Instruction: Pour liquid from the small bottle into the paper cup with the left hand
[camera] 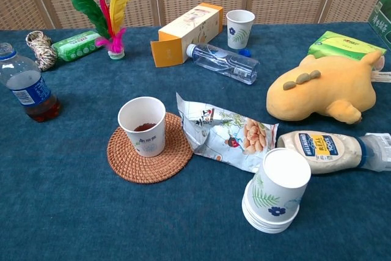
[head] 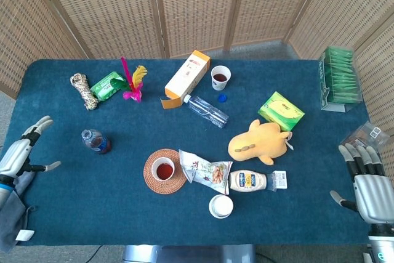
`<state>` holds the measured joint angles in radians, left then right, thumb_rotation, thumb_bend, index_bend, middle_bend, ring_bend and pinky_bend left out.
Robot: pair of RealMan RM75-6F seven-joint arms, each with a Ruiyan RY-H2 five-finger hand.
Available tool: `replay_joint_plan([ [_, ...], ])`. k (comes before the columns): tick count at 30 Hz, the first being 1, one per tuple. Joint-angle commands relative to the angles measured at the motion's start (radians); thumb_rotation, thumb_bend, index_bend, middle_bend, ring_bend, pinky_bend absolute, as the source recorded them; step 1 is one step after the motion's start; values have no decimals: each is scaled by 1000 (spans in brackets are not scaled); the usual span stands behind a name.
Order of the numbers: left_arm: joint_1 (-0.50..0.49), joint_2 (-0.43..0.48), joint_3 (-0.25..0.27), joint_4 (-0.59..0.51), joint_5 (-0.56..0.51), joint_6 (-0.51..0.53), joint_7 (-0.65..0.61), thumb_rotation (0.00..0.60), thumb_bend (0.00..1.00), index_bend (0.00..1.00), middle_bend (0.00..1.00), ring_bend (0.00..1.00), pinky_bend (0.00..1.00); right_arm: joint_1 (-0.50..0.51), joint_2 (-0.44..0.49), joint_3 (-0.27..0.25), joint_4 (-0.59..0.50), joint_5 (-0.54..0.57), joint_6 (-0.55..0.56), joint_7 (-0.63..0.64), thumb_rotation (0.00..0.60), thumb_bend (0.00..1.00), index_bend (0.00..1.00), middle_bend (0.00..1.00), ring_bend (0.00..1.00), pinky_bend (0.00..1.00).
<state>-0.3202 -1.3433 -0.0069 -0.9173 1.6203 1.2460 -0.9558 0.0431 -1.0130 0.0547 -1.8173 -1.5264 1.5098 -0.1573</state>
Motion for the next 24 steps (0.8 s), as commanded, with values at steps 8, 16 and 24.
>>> replay_joint_plan([
  [8, -62, -82, 16, 70, 8, -25, -79, 600, 204, 0, 0, 0, 0, 3, 2, -5, -5, 3, -13, -2, 600, 0, 0, 0, 0, 0],
  [16, -83, -129, 27, 119, -4, -54, -104, 600, 203, 0, 0, 0, 0, 5, 7, -6, -6, 4, -18, 9, 600, 0, 0, 0, 0, 0],
  [24, -105, -171, 32, 150, -12, -74, -124, 600, 203, 0, 0, 0, 0, 6, 9, -9, -7, 6, -24, 13, 600, 0, 0, 0, 0, 0],
])
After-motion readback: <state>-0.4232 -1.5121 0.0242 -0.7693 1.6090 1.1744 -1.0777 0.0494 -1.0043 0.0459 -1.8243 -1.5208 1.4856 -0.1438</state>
